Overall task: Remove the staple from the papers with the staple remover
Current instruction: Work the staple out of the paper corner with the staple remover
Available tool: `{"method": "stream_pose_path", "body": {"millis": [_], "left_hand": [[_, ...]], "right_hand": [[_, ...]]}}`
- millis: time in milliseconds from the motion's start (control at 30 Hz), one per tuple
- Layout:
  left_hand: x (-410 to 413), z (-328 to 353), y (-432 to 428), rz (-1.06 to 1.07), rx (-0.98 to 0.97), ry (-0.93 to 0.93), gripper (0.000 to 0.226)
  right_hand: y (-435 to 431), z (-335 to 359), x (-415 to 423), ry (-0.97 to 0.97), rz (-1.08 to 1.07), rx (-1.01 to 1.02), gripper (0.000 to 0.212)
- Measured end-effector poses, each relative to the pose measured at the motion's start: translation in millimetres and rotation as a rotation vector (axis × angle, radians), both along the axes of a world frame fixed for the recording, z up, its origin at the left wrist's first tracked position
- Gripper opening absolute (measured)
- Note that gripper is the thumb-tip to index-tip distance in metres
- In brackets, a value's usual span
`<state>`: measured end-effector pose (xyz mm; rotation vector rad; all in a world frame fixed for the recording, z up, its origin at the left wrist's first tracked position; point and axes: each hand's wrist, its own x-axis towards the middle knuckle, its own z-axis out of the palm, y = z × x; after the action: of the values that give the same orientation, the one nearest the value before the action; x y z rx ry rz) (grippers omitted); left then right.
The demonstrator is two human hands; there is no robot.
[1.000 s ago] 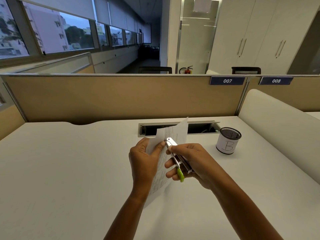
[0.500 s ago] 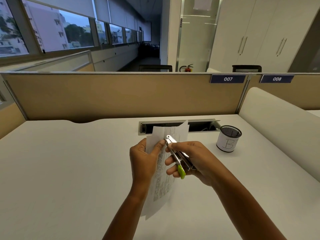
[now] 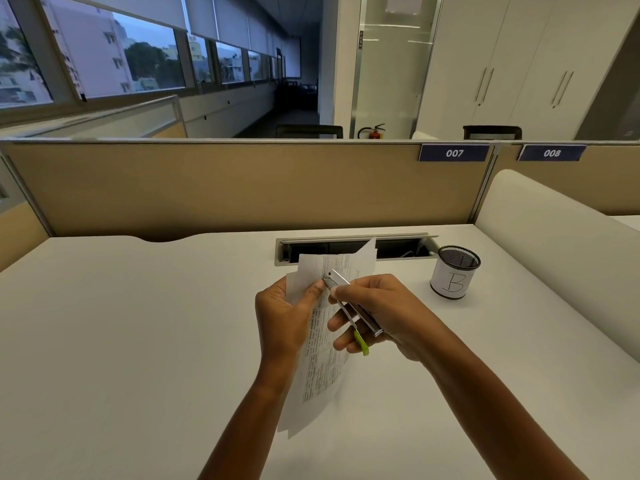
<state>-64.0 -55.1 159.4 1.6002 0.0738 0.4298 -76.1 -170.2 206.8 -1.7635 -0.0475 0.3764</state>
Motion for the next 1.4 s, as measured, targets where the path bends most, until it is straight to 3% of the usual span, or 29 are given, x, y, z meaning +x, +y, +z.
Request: {"method": "stream_pose_path", "body": {"millis": [267,433,633,1400], "left_hand": [[1,-5,1,0.009,0.054,0.005,0.004],[-4,-1,-1,-0.028,0.025,-0.054,0.018],[-1,-4,-5,-0.019,0.047,-0.053,0.003],[3,-18,-8,0.083,0.082,-0.037,0.01]], "right_hand": [[3,-7,1,-0.106,-0.032,-0.171,0.019],[-5,4,-2,0.028,0.015,0.014,0.018],[-10,9,-3,0.101,0.026,0.031,0.02],[0,-9,6,-0.118,-0.044,-0.319,0.024]]}}
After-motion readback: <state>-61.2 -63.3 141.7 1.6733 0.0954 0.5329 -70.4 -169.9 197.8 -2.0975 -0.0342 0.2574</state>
